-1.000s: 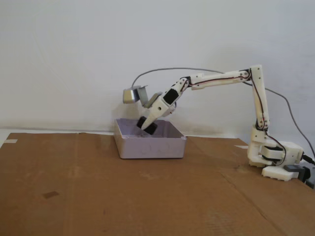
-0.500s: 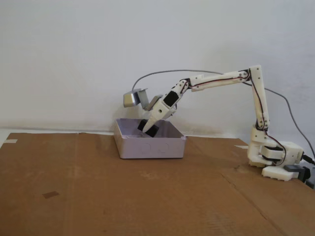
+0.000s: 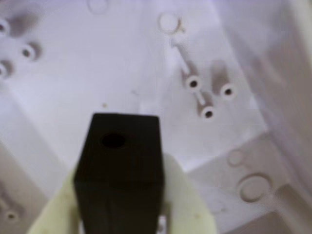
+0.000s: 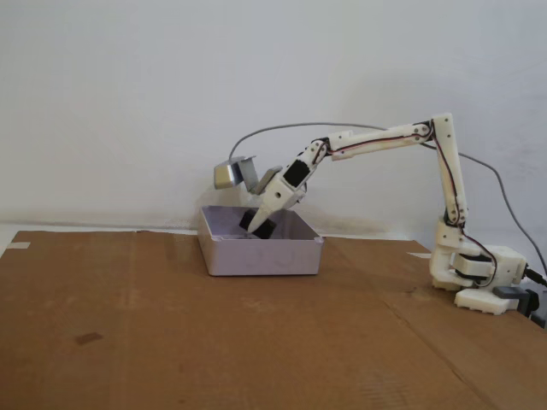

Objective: Grasp a block and put it in the box.

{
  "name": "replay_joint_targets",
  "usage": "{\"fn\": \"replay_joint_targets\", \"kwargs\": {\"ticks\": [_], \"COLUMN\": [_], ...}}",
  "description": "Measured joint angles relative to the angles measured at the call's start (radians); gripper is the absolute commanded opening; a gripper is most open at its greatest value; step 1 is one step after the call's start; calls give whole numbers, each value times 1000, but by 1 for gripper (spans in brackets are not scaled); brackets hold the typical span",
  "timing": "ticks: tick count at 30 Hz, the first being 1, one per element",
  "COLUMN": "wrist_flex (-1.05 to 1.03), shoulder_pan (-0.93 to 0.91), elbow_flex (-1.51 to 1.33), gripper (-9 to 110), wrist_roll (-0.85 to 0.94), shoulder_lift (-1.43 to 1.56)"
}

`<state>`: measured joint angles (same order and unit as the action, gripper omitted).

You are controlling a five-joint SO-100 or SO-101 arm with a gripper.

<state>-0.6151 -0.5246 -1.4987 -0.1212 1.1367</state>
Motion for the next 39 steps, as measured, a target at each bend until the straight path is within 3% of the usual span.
{"fn": "replay_joint_targets", "kwargs": {"ticks": [21,30,39], "wrist_flex": [2,2,5], "shoulder_pan": [0,0,0], "elbow_flex": [0,0,0], "gripper": [1,24,38], "wrist_roll": [0,0,0], "shoulder_lift": [-11,-17,-18]}}
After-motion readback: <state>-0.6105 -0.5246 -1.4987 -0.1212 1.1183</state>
